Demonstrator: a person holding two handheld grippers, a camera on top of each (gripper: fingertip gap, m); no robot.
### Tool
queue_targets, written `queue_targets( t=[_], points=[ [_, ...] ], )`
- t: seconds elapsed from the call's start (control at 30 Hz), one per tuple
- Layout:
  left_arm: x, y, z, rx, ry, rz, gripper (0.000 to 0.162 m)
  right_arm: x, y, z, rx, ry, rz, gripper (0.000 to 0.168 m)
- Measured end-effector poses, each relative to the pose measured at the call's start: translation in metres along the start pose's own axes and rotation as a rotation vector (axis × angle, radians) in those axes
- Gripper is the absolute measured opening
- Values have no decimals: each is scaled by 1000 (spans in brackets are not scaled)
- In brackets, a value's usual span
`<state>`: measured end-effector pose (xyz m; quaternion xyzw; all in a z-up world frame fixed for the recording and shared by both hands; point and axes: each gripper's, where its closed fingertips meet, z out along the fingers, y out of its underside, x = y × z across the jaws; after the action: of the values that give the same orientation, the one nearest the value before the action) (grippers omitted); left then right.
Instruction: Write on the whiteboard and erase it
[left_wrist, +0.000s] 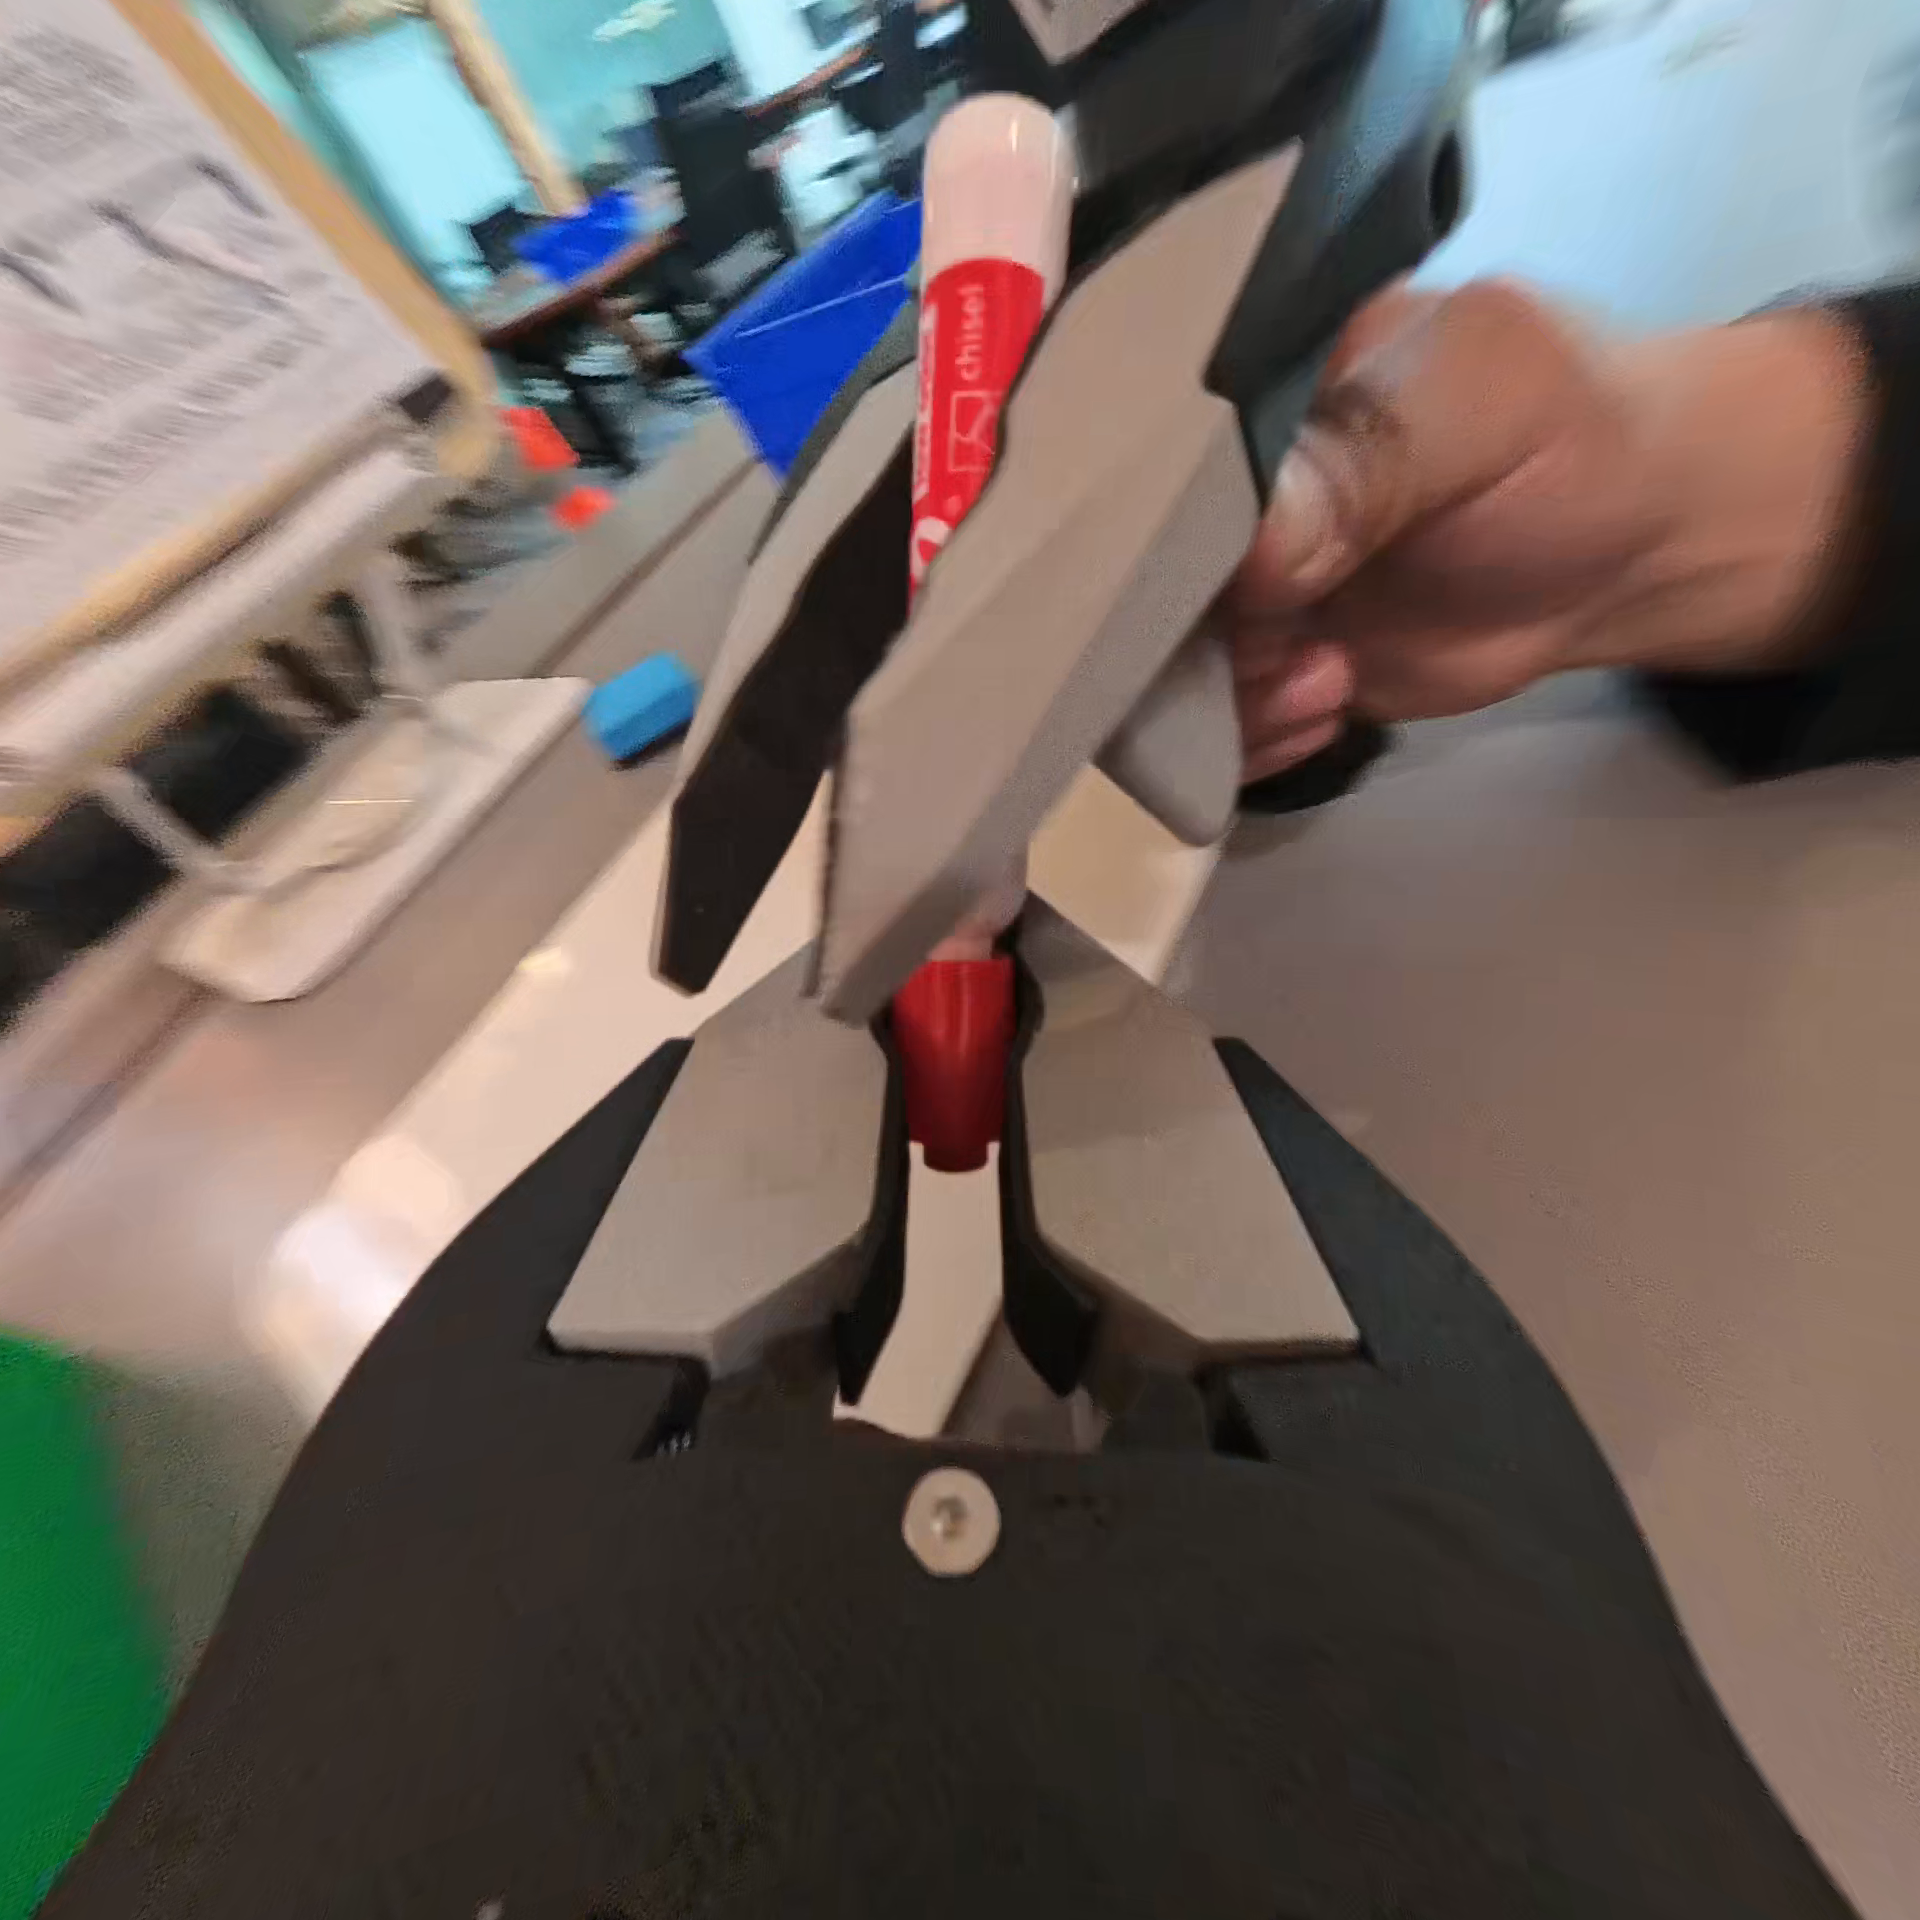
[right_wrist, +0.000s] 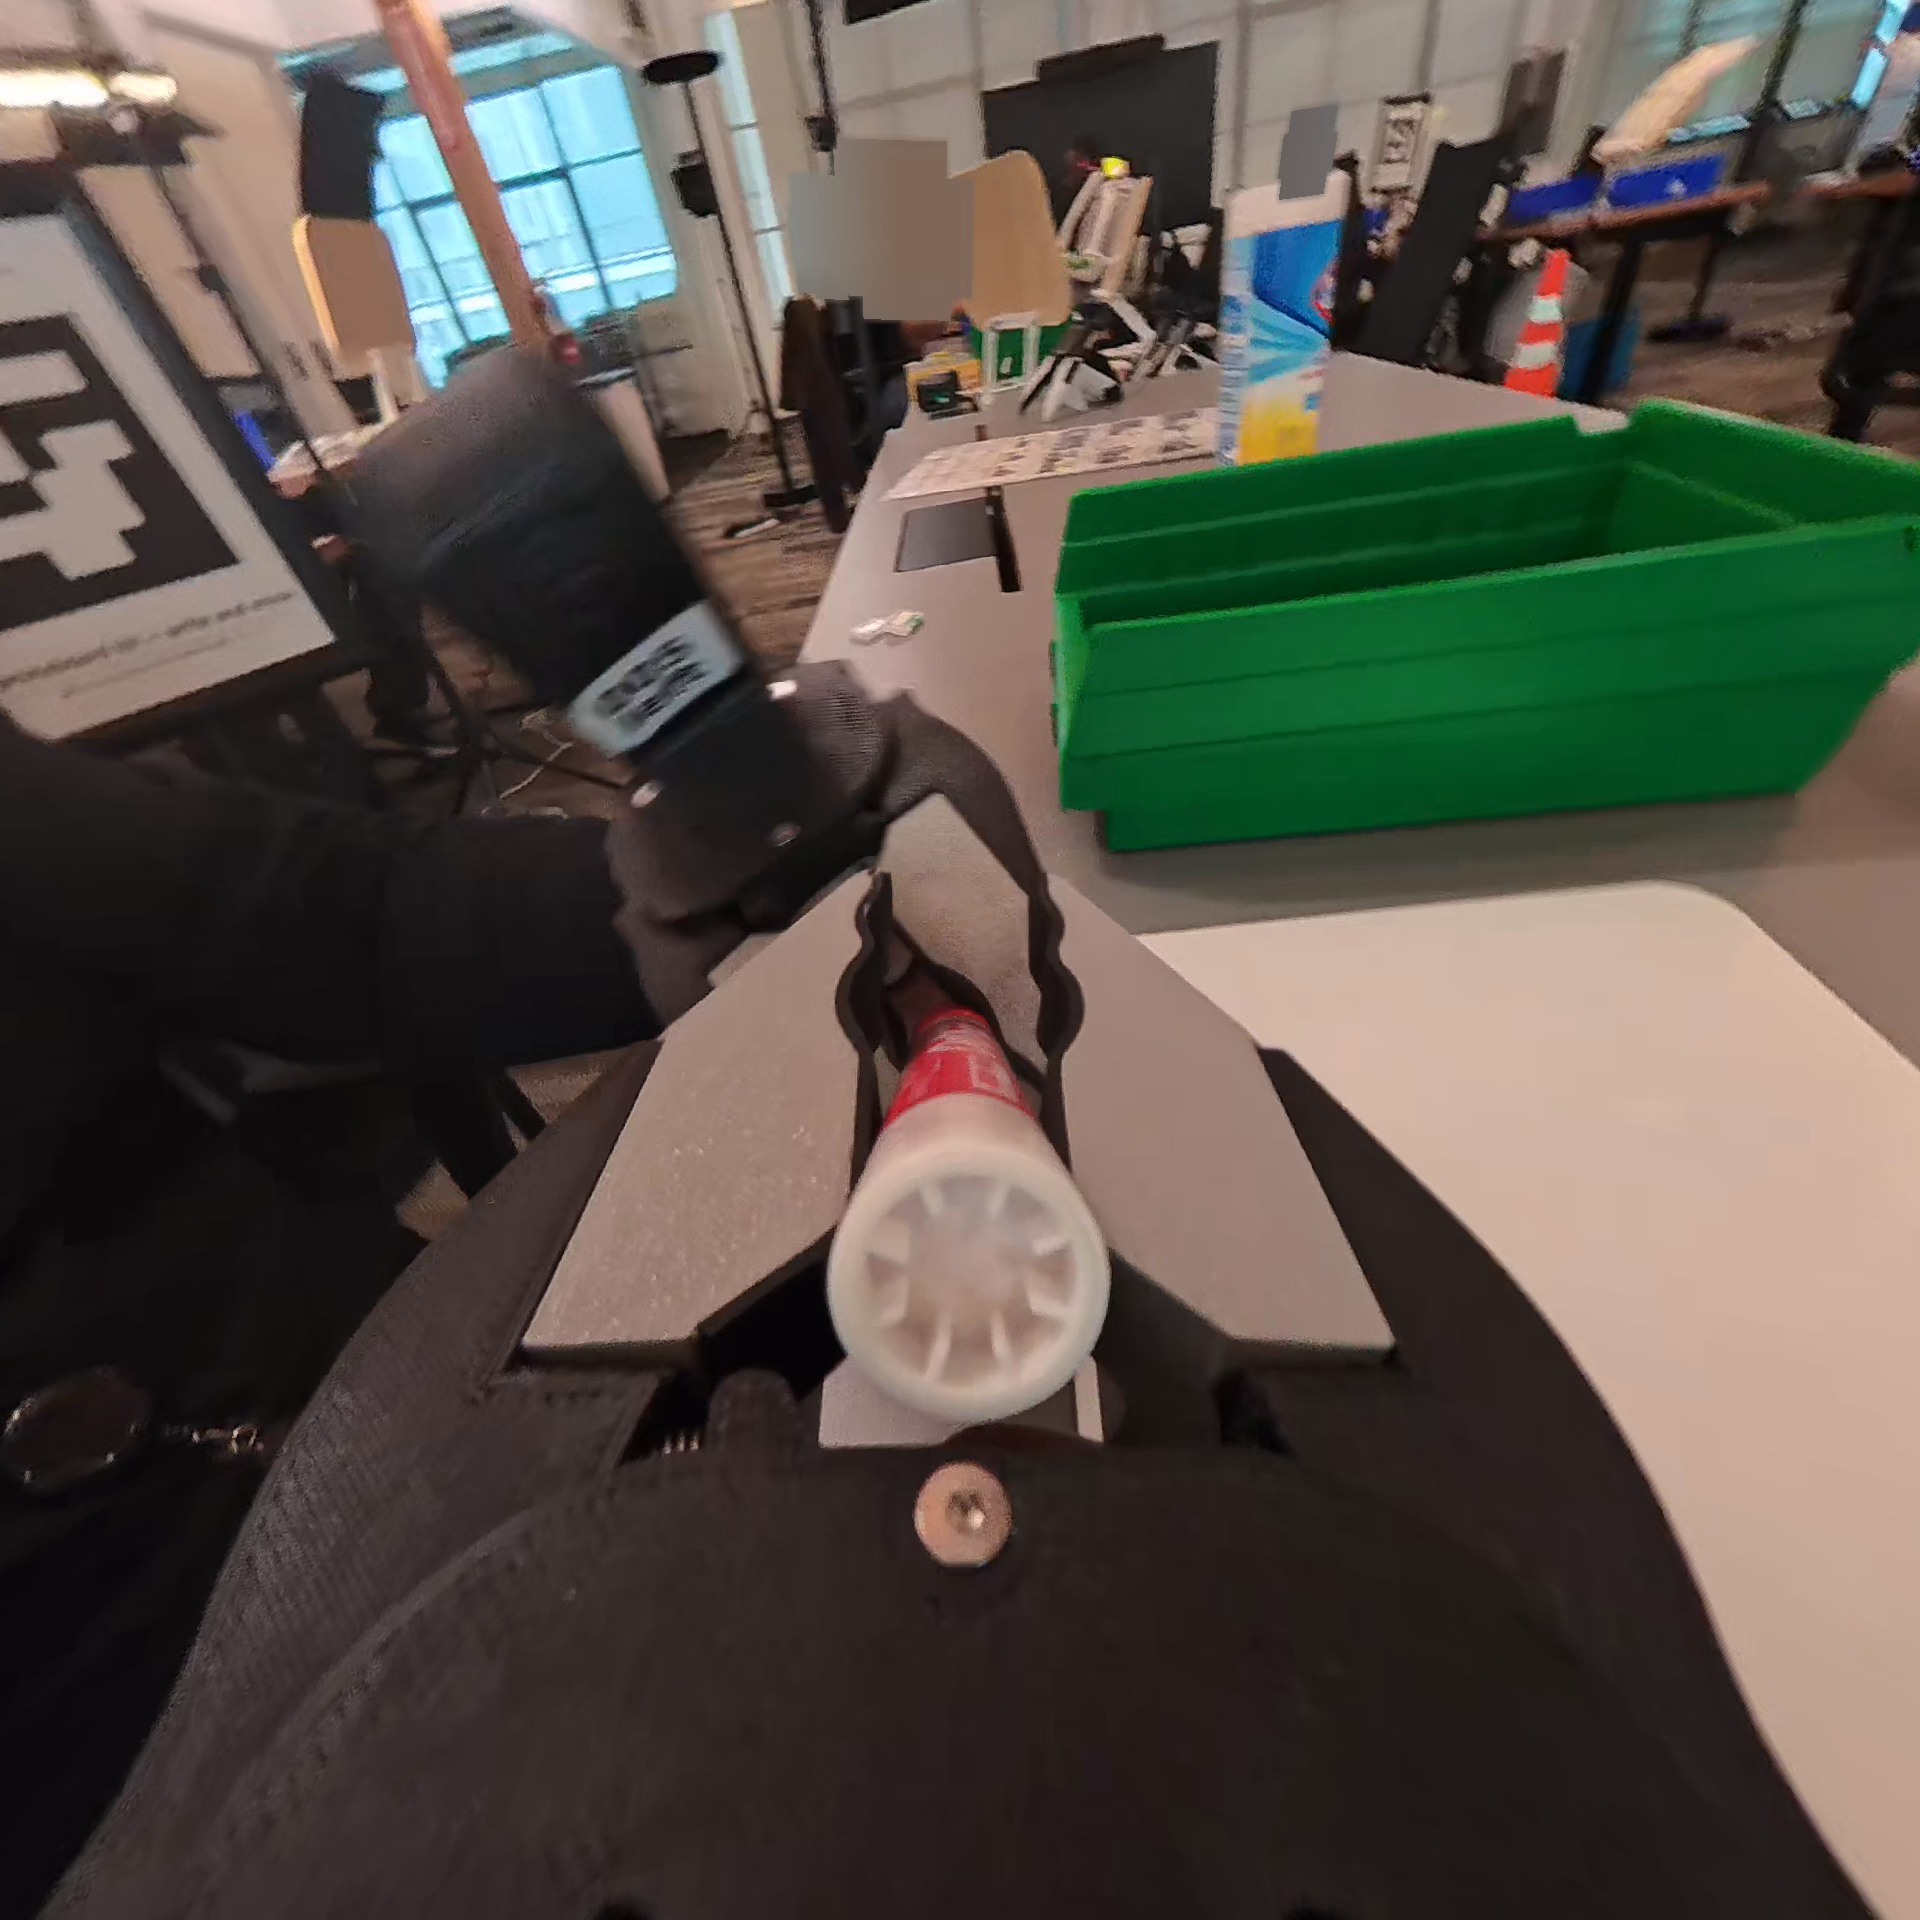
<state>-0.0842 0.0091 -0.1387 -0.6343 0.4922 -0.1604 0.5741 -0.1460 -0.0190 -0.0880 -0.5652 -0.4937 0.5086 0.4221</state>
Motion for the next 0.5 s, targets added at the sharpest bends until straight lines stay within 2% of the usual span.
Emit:
queue_targets(
  t=[0.07,0.17,0.23,0.27,0.33,0.37,0.43,0.5],
  points=[
    [-12,5,4,-58,-161,152,9,9,2,-2,3,26,64,25],
    [-26,-2,0,-67,-321,290,9,11,-2,-5,42,18,113,25],
    [-27,-7,-3,-58,-363,349,10,8,-6,-6,63,-12,127,25],
    [-21,-4,-3,-72,-324,354,9,4,-8,-8,69,-27,110,25],
    [-8,21,0,-139,-165,247,9,0,-34,-33,206,-44,52,24],
    [-8,20,-3,-112,-136,194,9,2,-46,-50,289,-50,67,24],
    [-18,-7,-11,15,-156,72,9,17,-38,-58,256,-16,127,25],
    [-23,-17,-10,68,-154,13,9,24,-30,-53,209,41,105,25]
  ],
)
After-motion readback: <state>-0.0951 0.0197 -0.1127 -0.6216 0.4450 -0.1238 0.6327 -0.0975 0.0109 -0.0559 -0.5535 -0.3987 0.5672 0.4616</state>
